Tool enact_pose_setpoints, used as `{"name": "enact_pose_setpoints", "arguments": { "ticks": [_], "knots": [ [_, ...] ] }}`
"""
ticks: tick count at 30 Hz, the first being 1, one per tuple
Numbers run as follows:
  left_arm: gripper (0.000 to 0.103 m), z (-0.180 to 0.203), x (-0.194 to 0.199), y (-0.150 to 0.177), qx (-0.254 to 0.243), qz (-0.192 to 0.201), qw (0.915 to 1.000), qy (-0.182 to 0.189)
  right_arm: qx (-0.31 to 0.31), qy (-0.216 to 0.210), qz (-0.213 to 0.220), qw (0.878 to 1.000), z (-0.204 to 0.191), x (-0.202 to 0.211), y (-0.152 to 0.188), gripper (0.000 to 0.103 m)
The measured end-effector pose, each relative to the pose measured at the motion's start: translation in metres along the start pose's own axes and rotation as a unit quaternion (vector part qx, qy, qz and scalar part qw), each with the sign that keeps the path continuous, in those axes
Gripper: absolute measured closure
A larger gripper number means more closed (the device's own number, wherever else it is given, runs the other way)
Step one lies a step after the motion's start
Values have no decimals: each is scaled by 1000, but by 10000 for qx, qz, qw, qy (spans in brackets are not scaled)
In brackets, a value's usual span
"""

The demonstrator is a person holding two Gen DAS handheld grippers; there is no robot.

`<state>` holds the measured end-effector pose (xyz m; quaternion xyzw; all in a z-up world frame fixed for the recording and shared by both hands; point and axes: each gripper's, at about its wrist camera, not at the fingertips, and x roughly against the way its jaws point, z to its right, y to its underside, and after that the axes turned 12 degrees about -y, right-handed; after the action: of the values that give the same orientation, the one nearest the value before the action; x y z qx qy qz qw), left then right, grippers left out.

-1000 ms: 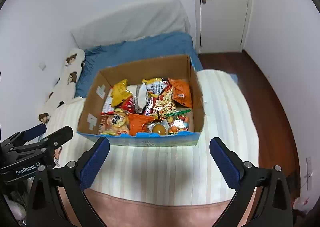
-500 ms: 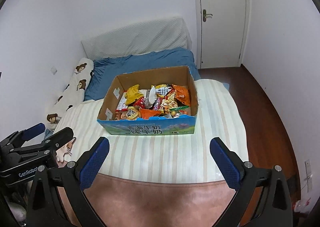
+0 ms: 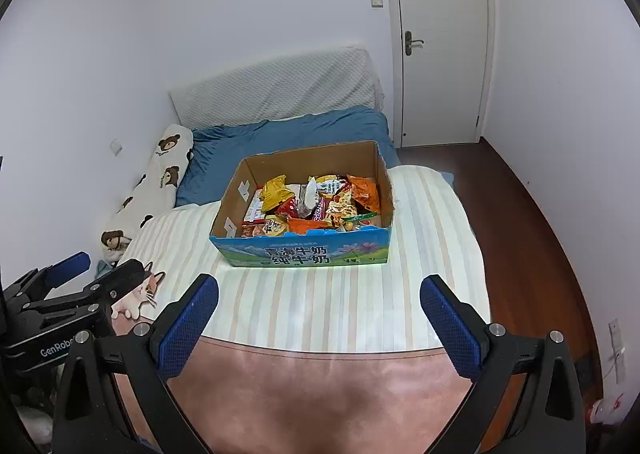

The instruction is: Organize snacks

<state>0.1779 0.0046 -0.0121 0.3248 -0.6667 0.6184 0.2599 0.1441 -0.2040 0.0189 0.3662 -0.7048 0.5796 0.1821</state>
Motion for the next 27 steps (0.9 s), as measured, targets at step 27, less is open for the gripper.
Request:
{"name": "enact_pose_setpoints", "arguments": {
  "ticks": [27],
  "knots": [
    [0, 24, -89, -52, -21, 64, 9989, -460, -123, 681, 48, 9976, 46, -100, -60, 0]
  ]
}}
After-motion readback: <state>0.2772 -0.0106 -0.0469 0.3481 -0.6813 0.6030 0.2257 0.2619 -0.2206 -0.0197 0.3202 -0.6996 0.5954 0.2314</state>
